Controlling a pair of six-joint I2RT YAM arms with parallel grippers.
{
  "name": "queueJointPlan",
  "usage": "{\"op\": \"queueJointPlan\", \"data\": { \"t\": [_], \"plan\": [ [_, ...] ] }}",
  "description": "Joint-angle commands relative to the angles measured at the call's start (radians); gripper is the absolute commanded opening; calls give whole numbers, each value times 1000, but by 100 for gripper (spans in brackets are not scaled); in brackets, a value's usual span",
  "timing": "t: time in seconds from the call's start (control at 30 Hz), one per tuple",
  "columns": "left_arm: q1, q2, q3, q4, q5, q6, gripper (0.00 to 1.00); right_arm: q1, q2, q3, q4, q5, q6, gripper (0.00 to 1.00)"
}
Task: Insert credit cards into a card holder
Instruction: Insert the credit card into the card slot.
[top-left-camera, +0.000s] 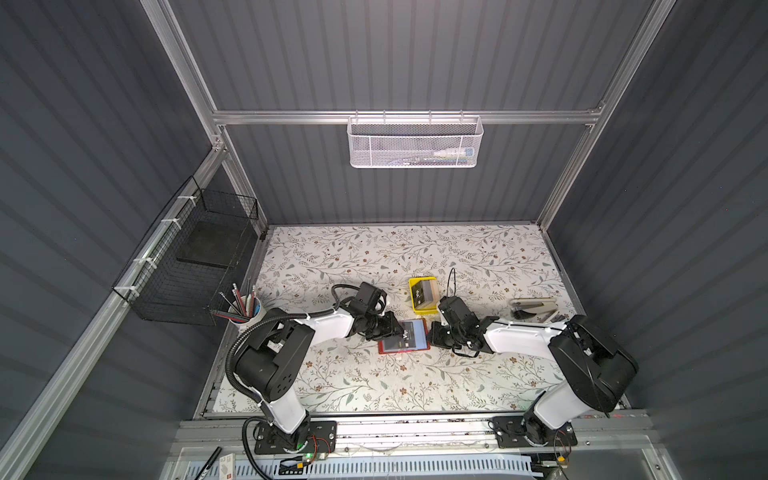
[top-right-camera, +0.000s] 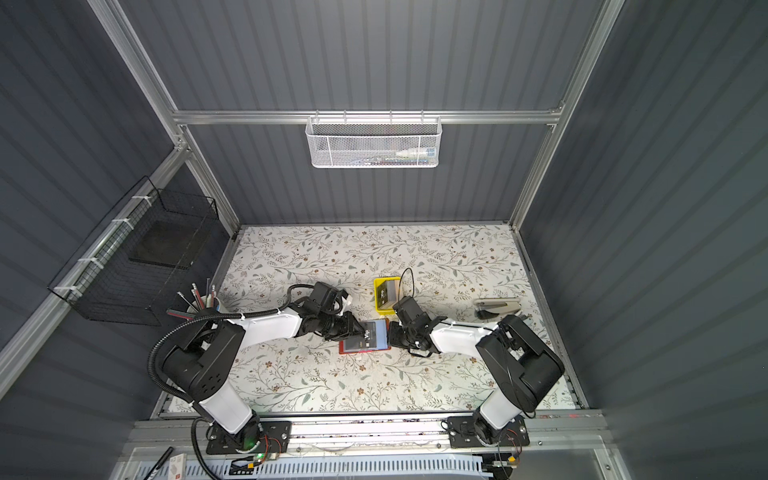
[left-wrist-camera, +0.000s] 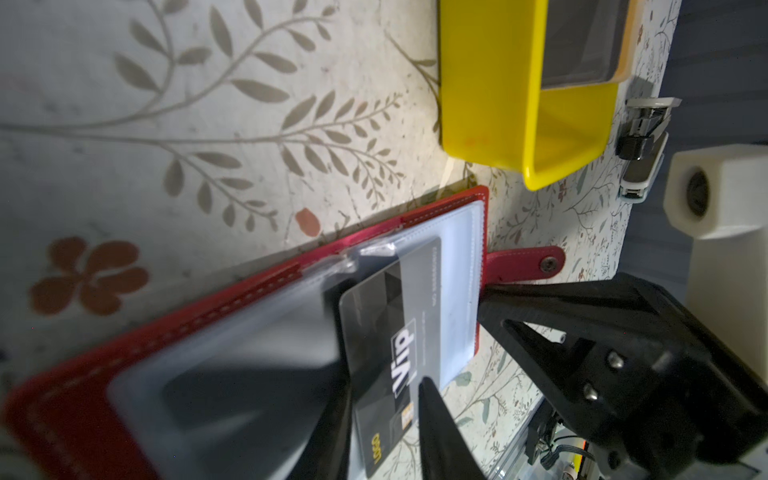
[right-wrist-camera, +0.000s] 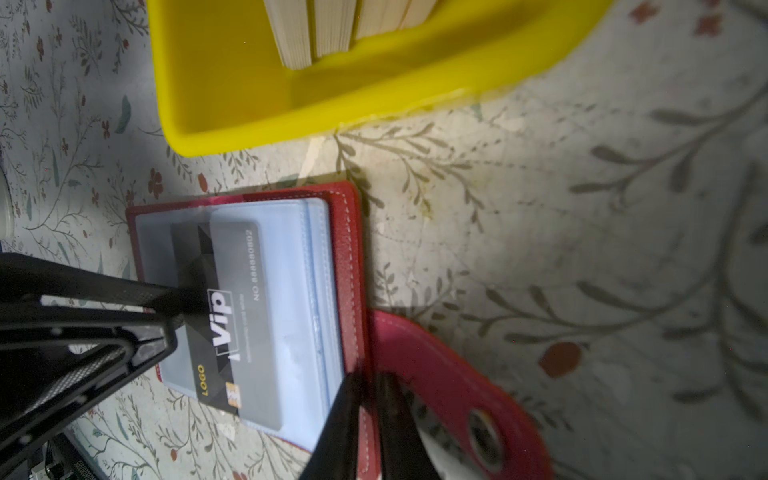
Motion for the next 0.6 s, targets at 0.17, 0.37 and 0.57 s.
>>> {"op": "queueJointPlan", "data": {
  "t": [0.17,0.37,0.57],
  "plan": [
    [-16,44,-12,59,17,-32,28,8,10,19,-51,15,5,13],
    [-30,59,-23,112,31,-59,28,15,19,27,-55,18,10,13],
    [-34,61,-28,143,60,-73,28,20,23,29,-56,22,15,12]
  ]
}}
